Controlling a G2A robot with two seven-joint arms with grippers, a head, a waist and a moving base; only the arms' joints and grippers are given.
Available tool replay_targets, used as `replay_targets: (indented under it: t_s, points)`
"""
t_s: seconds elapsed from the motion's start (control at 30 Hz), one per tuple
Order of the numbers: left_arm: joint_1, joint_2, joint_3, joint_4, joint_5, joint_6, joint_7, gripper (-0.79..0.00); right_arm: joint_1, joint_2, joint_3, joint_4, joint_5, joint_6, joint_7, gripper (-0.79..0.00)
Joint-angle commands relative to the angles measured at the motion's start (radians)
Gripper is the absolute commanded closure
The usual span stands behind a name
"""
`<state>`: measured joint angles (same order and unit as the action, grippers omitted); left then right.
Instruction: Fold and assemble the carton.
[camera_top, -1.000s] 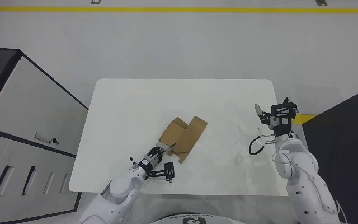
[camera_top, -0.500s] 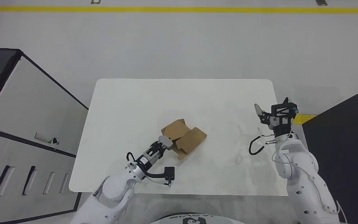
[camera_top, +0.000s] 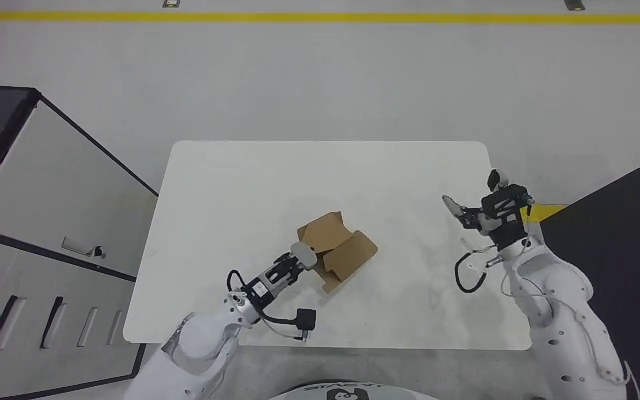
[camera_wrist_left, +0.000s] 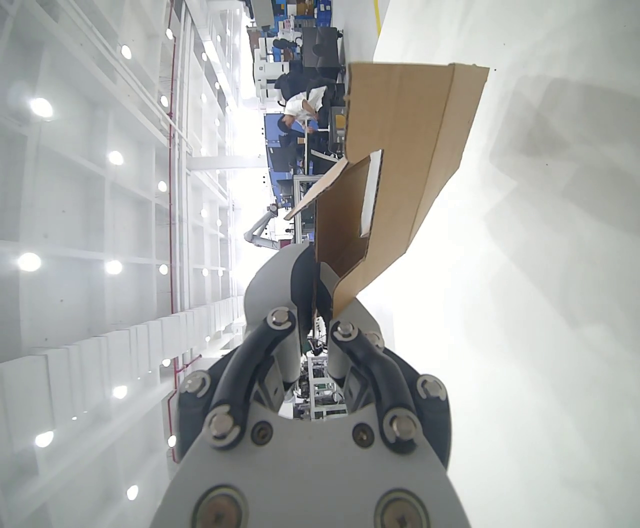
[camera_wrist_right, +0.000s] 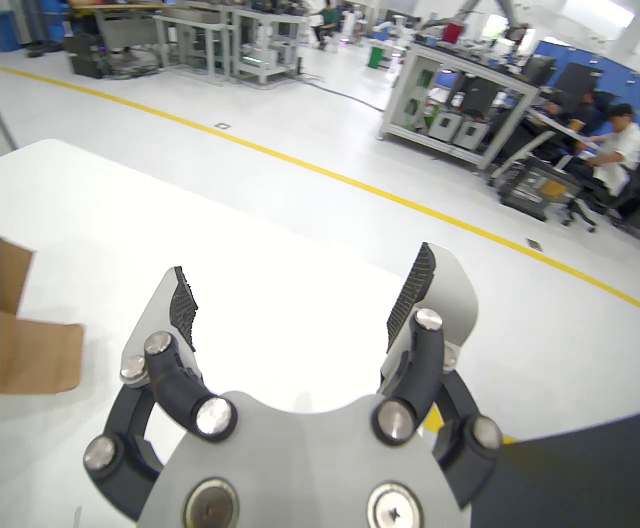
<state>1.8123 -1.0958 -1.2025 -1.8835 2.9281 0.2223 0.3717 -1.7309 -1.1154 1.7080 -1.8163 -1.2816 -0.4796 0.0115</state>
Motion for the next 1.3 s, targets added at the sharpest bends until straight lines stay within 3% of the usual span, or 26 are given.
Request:
replay_targets:
  t_s: [0.0,0.2,0.43,0.5,0.57,0.63,0.8,1.1,1.27]
  points:
    - [-0.011,0.003,-0.002,0.005,0.014,0.012,0.039,0.0,0.01,0.01,0.034,0.006,0.042,-0.163,0.055,-0.785]
    - [-0.034,0.011,-0.015,0.011,0.031,0.038,0.124,0.0,0.062,0.038,0.088,0.042,0.179,-0.432,0.251,-0.785]
    - [-0.039,0.012,-0.017,0.01,0.024,0.035,0.134,0.0,0.071,0.041,0.096,0.042,0.196,-0.438,0.269,-0.785]
    - [-0.045,0.013,-0.015,0.012,0.038,0.031,0.132,0.0,0.066,0.04,0.071,0.064,0.245,-0.466,0.261,-0.785]
    - [-0.056,0.014,-0.017,0.017,0.033,0.032,0.149,0.0,0.096,0.049,0.046,0.131,0.376,-0.533,0.334,-0.785]
    - [-0.064,0.017,-0.022,0.016,0.025,0.039,0.184,0.0,0.12,0.061,-0.001,0.155,0.501,-0.533,0.43,-0.785]
    - [-0.074,0.025,-0.037,0.023,-0.049,0.066,0.294,0.0,0.216,0.121,-0.095,0.231,0.976,-0.527,0.802,-0.785]
    - [-0.105,0.03,-0.03,0.053,-0.179,0.077,0.408,0.0,0.356,0.266,-0.316,0.239,1.53,-0.227,1.102,-0.785]
    - [-0.108,0.03,-0.031,0.058,-0.18,0.076,0.397,0.0,0.356,0.266,-0.316,0.239,1.53,-0.227,1.102,-0.785]
